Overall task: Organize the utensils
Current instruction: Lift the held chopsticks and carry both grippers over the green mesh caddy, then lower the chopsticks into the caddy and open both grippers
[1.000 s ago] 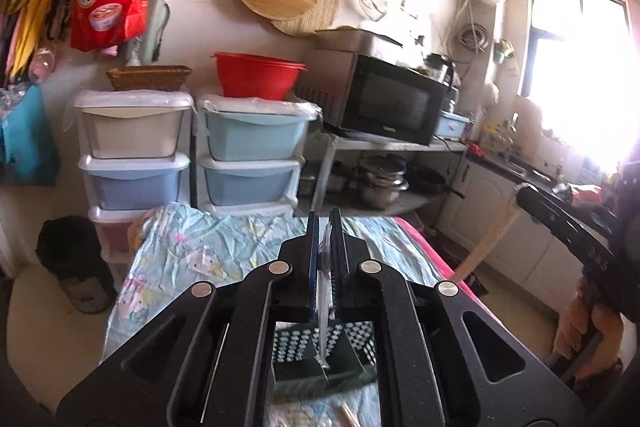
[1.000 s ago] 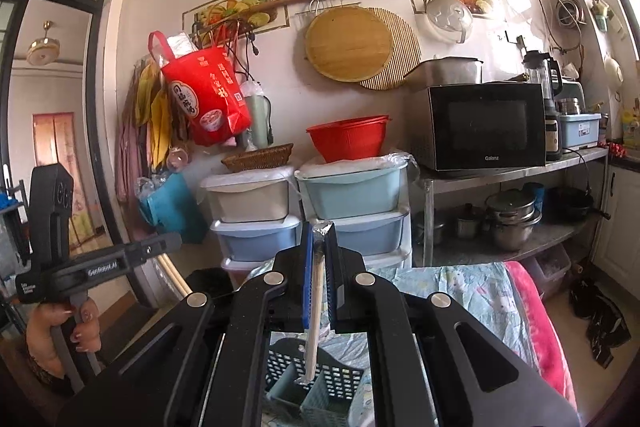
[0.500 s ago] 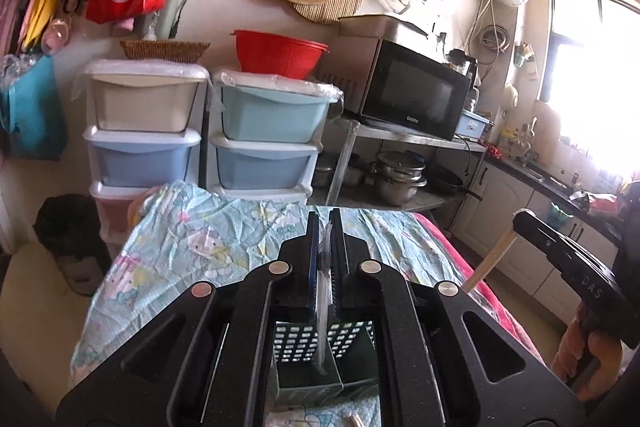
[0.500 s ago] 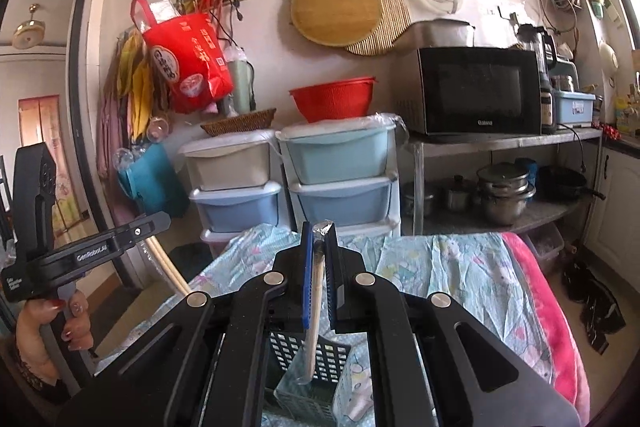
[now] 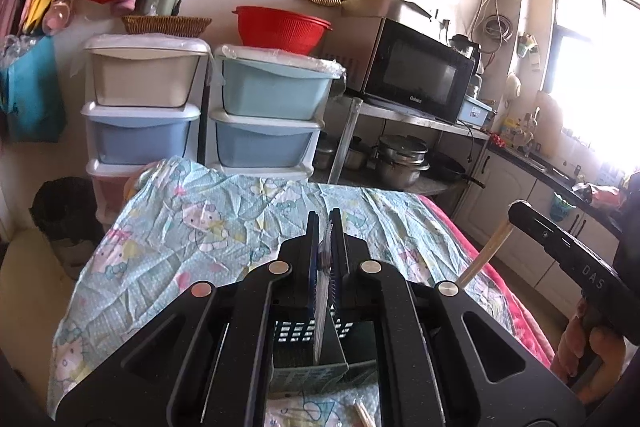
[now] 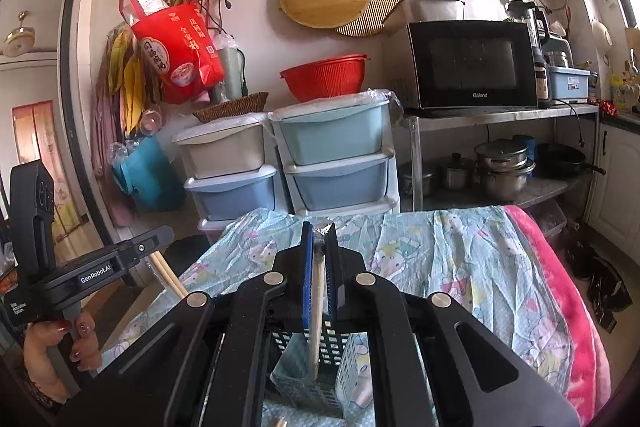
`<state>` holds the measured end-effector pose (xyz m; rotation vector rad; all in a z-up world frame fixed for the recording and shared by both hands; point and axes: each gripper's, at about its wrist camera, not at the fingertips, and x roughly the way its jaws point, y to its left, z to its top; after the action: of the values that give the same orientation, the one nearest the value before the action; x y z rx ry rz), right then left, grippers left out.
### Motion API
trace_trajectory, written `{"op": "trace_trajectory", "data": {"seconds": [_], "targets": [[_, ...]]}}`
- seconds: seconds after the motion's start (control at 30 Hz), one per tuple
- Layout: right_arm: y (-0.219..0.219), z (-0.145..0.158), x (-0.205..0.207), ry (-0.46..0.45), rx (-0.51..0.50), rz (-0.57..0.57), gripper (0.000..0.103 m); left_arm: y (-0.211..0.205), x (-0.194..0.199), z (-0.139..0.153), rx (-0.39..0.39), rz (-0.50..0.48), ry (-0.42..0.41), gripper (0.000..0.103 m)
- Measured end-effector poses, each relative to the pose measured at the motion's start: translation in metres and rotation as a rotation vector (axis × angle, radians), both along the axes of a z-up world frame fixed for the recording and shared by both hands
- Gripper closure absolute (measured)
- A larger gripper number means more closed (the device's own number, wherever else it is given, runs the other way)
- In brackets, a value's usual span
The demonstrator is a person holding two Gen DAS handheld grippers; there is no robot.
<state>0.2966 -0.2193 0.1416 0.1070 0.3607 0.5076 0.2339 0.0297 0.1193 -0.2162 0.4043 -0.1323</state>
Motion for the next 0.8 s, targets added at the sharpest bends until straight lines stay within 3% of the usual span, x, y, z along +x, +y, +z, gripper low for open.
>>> {"op": "trace_trajectory", "data": {"seconds": [0.13, 0.2, 0.27, 0.4, 0.47, 0.8], "targets": [[-0.003, -0.005, 0.000, 0.023, 0.017, -0.005, 0.096, 0.000, -0.001, -0.007, -0.011, -0.003, 0.013, 0.100], [-0.005, -0.008, -0.001, 0.038, 0.022, -0.006, 0.091, 0.001, -0.003, -0.009, -0.017, -0.004, 0.017, 0.100], [-0.008, -0.009, -0.003, 0.043, 0.035, -0.012, 0.078, 0.003, -0.005, -0.011, -0.021, -0.002, 0.020, 0.100], [-0.013, -0.010, -0.009, 0.045, 0.034, -0.009, 0.077, 0.008, -0.009, -0.016, -0.036, 0.006, 0.029, 0.097], [-0.016, -0.011, -0.012, 0.044, 0.034, -0.013, 0.072, 0.011, -0.013, -0.015, -0.044, 0.009, 0.021, 0.084], [-0.033, -0.015, -0.031, 0.043, 0.031, -0.031, 0.053, 0.015, -0.044, -0.003, -0.030, 0.043, -0.037, 0.042]]}}
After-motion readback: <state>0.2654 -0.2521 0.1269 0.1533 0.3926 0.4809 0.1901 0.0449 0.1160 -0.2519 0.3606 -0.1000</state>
